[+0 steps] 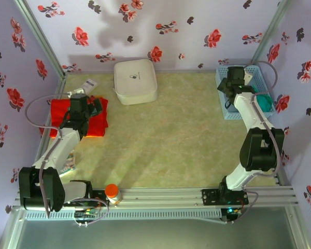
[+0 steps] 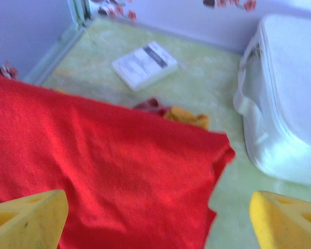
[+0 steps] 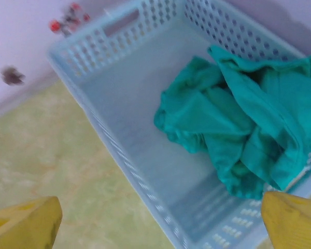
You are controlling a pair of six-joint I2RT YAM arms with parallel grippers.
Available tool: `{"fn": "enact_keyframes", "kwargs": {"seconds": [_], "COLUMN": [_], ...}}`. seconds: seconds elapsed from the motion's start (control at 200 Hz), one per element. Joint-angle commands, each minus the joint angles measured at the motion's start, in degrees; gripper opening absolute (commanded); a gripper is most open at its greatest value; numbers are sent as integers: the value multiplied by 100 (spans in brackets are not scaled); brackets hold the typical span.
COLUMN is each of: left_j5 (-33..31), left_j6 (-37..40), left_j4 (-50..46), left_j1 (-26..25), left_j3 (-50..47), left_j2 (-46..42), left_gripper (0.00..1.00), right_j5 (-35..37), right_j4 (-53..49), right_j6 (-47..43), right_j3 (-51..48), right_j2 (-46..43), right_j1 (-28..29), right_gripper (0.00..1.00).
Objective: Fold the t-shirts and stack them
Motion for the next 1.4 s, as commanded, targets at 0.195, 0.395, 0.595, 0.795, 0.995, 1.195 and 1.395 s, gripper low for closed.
{"fn": "enact_keyframes", "kwargs": {"seconds": [0.195, 0.395, 0.595, 0.795, 0.995, 1.195, 1.395], "left_j5": [213, 168, 219, 425, 519, 598, 853], "left_j6": [-516, -563, -545, -496, -479, -523, -664], "left_j4": [-2558, -3453, -3676, -3679, -3602, -3562, -3385], "left_j1": [-251, -253, -260, -259, -259, -260, -257], "left_j3": [649, 908, 950, 899, 790, 701, 685], "left_j2": [-414, -578, -825, -991, -1118, -1190, -1234], "left_gripper": [90, 92, 92, 92, 92, 92, 92], "right_j5": [1302, 1184, 885, 634, 626, 441, 591], "right_j4": [-1199, -1282, -1200, -1262, -1318, -1236, -1064], "right_j6": [498, 819, 705, 803, 747, 767, 643], "right_j3": [754, 951, 1264, 1329, 1425, 1293, 1014], "right_j2": [811, 1251, 1771, 1838, 1921, 1598, 864], "right_j1": [-349, -727, -812, -889, -922, -922, -802], "right_gripper": [99, 98, 85, 66, 28, 0, 0]}}
